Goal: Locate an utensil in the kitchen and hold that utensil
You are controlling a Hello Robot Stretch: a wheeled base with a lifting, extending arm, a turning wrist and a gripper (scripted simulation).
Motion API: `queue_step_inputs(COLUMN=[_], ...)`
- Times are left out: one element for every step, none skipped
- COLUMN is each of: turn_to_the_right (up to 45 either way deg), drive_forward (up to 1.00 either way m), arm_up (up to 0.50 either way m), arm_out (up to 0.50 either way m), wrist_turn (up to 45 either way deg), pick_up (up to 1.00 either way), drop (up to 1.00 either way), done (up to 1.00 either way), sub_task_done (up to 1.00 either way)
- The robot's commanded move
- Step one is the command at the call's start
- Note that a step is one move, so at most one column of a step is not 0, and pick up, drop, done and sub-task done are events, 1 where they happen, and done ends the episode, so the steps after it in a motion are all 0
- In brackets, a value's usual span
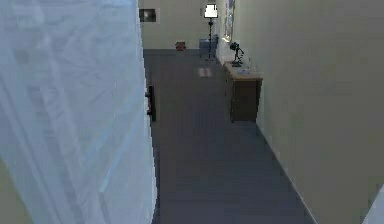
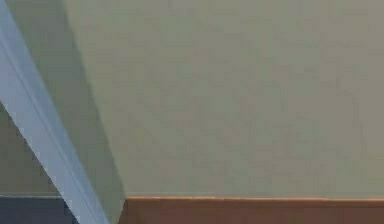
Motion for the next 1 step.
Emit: queue_step_inputs(turn_to_the_right=[45.0], drive_forward=[0.0], arm_up=[0.0], arm_out=[0.0], wrist_turn=[0.0], pick_up=[0.0], drop=[0.0], done=[0.0], sub_task_done=[0.0])
